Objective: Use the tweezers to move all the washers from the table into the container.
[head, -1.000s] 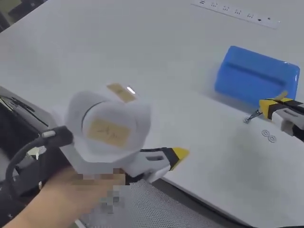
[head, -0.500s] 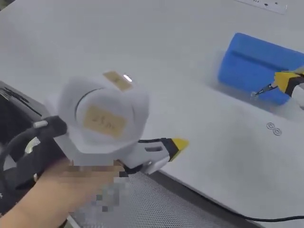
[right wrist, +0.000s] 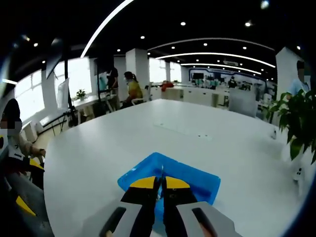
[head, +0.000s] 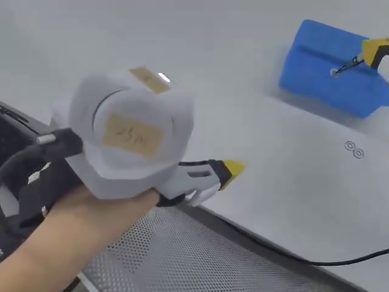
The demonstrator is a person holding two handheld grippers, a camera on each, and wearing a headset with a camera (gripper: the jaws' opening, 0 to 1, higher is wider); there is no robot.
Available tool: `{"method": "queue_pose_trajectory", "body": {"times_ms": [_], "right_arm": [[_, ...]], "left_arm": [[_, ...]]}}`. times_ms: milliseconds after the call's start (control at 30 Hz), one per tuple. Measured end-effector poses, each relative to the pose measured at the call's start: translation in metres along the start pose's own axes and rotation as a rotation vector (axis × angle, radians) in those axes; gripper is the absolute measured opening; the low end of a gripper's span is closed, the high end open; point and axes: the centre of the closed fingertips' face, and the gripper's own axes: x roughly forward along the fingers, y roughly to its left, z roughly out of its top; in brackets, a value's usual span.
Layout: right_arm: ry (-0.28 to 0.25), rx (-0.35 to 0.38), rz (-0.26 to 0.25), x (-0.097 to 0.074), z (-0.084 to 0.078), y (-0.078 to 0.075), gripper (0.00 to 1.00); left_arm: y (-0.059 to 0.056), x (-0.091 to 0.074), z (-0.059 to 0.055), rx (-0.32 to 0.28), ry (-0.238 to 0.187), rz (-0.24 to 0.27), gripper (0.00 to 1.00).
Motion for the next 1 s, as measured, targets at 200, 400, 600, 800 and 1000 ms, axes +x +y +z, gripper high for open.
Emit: {"method": "queue_pose_trajectory", "body": {"times_ms": [200,400,600,800,1000], "right_arm": [[0.054,-0.042,-0.001,0.014,-0.021,0.004,0.00],[0.053,-0.037,0.001,0.017,-0.023,0.004,0.00],[0.060,-0.014,0.019,0.017,-0.024,0.005,0.02],[0.025,0.010,0.014,0.003,-0.013,0.001,0.02],[-0.066,0.074,-0.002,-0.034,0.012,-0.002,0.01]], "left_arm": [[0.001,0.001,-0.001,-0.012,0.003,0.002,0.78],[0.001,0.003,-0.004,-0.014,0.019,0.000,0.78],[0.001,0.007,-0.005,-0.018,0.028,-0.004,0.78],[-0.001,0.007,-0.001,-0.015,0.023,-0.007,0.78],[-0.001,0.005,0.000,-0.010,0.023,-0.004,0.78]]}}
